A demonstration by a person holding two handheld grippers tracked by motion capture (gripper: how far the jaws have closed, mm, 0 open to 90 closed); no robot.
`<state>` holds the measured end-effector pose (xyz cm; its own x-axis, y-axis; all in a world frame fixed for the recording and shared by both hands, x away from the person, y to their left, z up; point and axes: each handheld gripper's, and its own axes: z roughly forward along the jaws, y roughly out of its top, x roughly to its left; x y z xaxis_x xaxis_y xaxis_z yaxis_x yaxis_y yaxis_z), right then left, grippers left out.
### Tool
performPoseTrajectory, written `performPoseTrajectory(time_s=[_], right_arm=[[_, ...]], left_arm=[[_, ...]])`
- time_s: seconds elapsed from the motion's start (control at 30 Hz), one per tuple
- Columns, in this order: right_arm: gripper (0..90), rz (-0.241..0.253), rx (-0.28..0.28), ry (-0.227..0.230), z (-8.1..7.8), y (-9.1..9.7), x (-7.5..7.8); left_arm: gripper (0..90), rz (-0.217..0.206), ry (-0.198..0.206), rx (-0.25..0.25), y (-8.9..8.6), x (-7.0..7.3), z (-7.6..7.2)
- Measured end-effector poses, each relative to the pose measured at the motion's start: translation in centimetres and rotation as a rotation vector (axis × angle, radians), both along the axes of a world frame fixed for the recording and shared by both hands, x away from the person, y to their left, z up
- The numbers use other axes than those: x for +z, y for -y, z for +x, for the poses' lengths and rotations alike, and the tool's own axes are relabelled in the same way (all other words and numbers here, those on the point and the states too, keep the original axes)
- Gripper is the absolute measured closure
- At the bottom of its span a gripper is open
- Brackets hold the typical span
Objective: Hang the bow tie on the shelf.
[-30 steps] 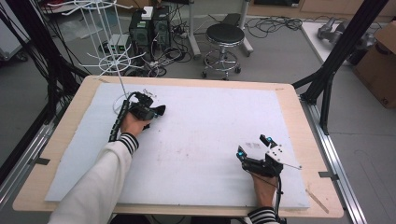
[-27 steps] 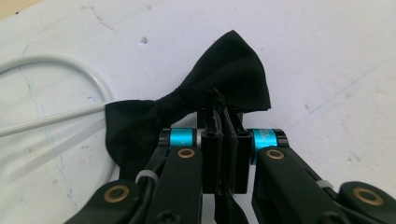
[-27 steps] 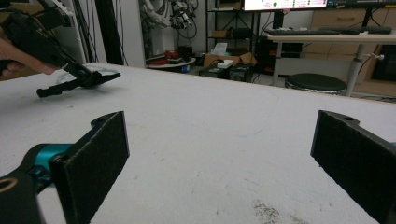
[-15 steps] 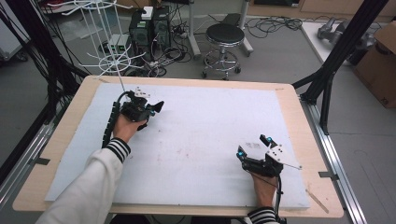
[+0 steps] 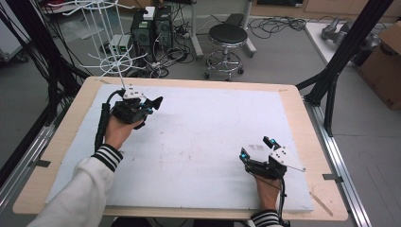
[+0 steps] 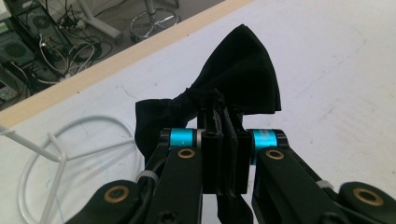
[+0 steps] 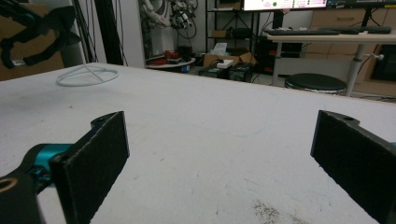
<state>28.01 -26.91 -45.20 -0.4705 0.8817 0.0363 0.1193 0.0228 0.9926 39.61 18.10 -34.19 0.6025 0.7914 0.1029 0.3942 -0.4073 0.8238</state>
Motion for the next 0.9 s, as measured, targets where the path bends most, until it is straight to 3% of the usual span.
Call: performPoseTrajectory(time_s=[0.4,0.73,0.9], right_arm=[[3.3,0.002,-0.001,-0.002,0.0,0.0,0.0],[3.3,0.002,-0.002,0.001,0.0,0.0,0.0],[3.3,0.002,-0.002,0.001,0.0,0.0,0.0]], left_arm=[[86.3,-0.083,0.084,-0.009,-1.0,2.3,-2.3],[86.3,-0.109,0.155,0.019,-3.3,4.3,-4.1],[86.3,-0.110,0.171,0.038,-4.7,4.9,-4.8]])
